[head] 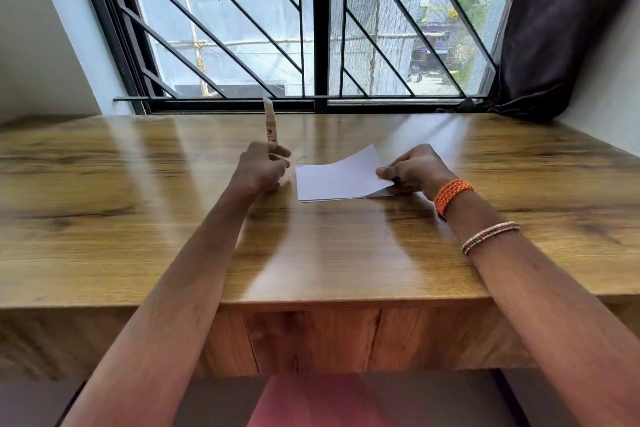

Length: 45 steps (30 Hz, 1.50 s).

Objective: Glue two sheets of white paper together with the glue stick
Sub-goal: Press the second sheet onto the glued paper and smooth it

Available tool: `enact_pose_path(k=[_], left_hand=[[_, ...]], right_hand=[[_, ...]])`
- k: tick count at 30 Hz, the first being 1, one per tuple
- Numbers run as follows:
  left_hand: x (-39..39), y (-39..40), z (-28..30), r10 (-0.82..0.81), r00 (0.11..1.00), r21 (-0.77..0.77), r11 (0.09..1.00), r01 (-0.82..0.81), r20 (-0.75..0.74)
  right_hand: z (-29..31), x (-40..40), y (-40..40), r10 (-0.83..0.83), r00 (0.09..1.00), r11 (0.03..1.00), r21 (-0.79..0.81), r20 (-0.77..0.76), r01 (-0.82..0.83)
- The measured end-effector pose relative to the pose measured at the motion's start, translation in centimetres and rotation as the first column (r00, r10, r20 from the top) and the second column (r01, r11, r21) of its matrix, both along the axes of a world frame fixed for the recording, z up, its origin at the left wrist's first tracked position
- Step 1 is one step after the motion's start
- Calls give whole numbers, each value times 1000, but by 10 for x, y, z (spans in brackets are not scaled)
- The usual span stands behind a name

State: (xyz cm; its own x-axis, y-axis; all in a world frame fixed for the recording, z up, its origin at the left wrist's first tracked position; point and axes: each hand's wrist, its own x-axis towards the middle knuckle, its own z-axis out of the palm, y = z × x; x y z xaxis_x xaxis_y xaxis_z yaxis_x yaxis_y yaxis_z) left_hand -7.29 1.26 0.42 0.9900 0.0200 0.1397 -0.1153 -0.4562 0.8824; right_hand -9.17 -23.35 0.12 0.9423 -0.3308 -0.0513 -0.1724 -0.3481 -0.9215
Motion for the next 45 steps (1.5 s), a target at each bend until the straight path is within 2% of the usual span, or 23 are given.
enact_pose_path(k=[2, 4, 8, 12, 19, 28, 45], left_hand=[[-3, 0, -2, -55, 988, 231, 973, 19, 147], [-5, -1, -2, -135, 974, 313, 947, 72, 184], [-2, -1, -8, -277, 958, 427, 877, 221, 75], [1, 0, -12, -309, 951, 547, 792, 270, -22], [6, 3, -16, -324, 943, 553, 773, 310, -75], [1, 2, -13, -308, 949, 581, 760, 290, -70], [-1, 2, -11, -312, 947, 576, 760, 301, -82]], right_hand=[[0, -1, 0, 5, 1000, 1000, 2, 4, -5], [1, -1, 0, 8, 1000, 1000, -1, 6, -8], [2, -3, 0, 16, 1000, 1000, -5, 3, -16], [5, -7, 3, 12, 1000, 1000, -24, 1, -12], [7, -13, 6, 14, 1000, 999, -41, 22, -13], [1, -12, 1, 38, 997, 956, -292, 65, -17], [2, -11, 0, 28, 999, 936, -351, -18, -33]])
